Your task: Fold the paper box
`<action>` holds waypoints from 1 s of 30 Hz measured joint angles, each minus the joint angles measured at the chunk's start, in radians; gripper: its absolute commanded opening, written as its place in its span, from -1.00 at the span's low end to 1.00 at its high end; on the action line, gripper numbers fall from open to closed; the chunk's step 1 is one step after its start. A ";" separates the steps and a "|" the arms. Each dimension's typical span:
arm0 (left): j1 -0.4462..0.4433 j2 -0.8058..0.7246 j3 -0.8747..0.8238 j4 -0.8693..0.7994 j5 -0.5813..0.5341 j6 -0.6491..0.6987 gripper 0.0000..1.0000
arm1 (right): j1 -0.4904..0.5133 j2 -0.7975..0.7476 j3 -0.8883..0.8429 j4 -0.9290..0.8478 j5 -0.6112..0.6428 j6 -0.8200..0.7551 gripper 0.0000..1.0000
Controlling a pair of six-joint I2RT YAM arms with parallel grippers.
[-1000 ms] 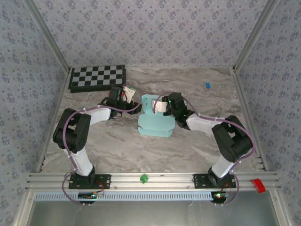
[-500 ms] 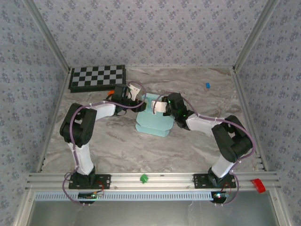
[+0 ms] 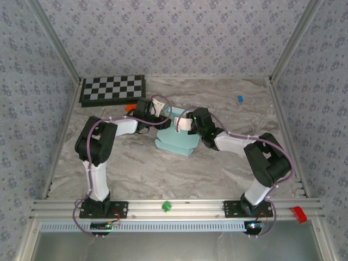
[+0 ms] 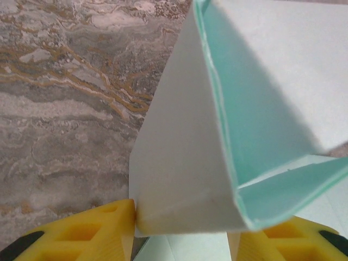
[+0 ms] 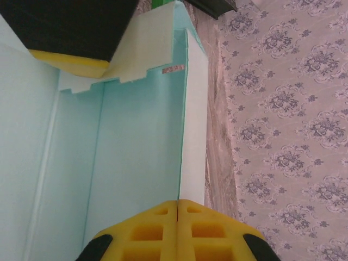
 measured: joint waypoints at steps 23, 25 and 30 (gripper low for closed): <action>-0.025 0.045 0.032 0.056 -0.061 -0.042 -0.30 | 0.001 0.004 0.011 -0.027 -0.007 0.008 -1.00; -0.026 0.045 0.032 0.057 -0.062 -0.045 -0.23 | 0.001 0.004 0.012 -0.031 -0.007 0.008 -1.00; -0.027 0.045 0.034 0.060 -0.062 -0.063 -0.15 | 0.002 0.006 0.015 -0.035 -0.007 0.011 -1.00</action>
